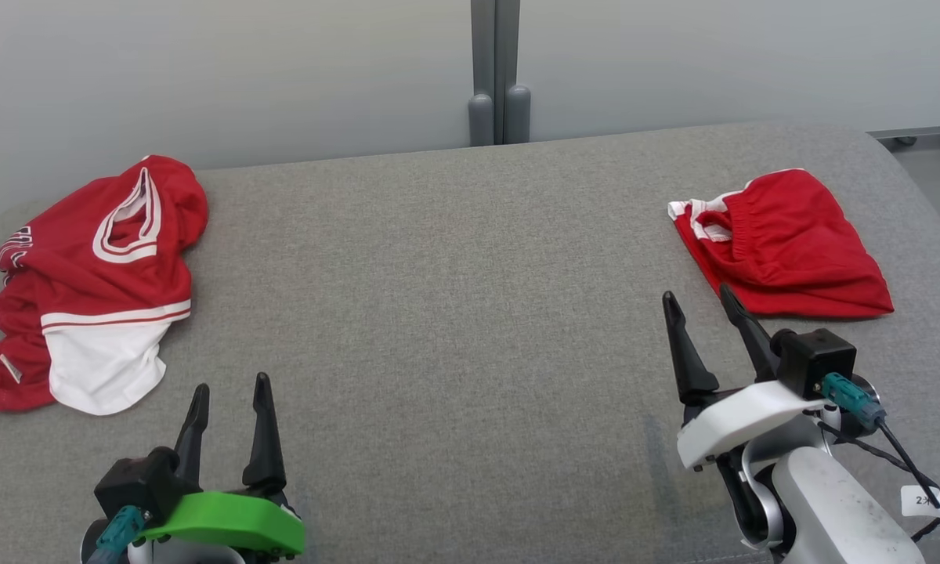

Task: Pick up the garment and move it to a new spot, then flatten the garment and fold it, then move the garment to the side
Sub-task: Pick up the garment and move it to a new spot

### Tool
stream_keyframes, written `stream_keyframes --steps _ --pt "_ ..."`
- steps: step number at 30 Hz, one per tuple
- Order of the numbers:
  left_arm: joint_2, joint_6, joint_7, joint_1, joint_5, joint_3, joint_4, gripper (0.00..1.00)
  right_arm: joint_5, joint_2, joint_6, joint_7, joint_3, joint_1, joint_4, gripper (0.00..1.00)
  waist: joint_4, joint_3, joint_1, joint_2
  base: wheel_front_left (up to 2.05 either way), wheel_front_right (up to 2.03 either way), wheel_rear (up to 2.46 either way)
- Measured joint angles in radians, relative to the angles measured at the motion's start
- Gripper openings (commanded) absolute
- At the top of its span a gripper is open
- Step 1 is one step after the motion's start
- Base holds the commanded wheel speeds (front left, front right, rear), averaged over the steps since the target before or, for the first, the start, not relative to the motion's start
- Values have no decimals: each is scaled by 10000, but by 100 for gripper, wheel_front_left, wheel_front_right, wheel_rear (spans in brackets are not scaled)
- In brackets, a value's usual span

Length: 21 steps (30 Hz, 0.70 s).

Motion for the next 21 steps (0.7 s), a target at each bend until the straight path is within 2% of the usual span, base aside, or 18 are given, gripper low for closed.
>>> stream_keyframes --steps 21 --pt "-13 36 13 151 25 -38 -4 100 -238 -4 -82 0 -280 508 -604 100 242 33 0 0 0 0 0"
